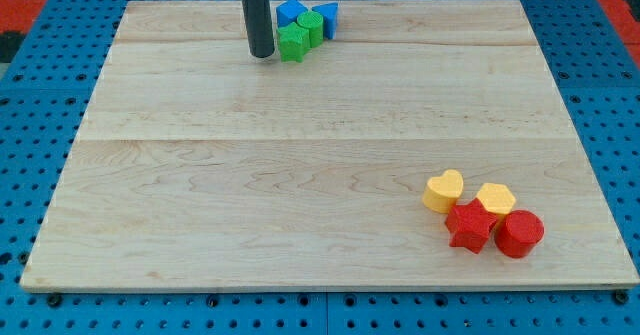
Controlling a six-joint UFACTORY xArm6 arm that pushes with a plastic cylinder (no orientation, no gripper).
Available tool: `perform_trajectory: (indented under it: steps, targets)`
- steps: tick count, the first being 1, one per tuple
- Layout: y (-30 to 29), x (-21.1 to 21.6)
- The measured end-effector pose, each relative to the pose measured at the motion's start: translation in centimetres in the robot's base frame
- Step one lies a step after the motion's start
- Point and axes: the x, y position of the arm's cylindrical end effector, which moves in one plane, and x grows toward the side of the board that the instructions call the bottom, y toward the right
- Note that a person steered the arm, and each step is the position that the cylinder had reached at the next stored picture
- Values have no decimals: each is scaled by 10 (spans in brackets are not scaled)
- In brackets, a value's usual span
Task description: Push the blue triangle towards the top right
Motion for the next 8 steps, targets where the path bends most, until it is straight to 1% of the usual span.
perform_trajectory:
  steps: [1, 3, 4, 5, 6, 7, 8]
  targets:
    - [0, -36]
    - [5, -79]
    - [96, -62]
    - [156, -55]
    - [168, -55]
    - [83, -55]
    - [83, -93]
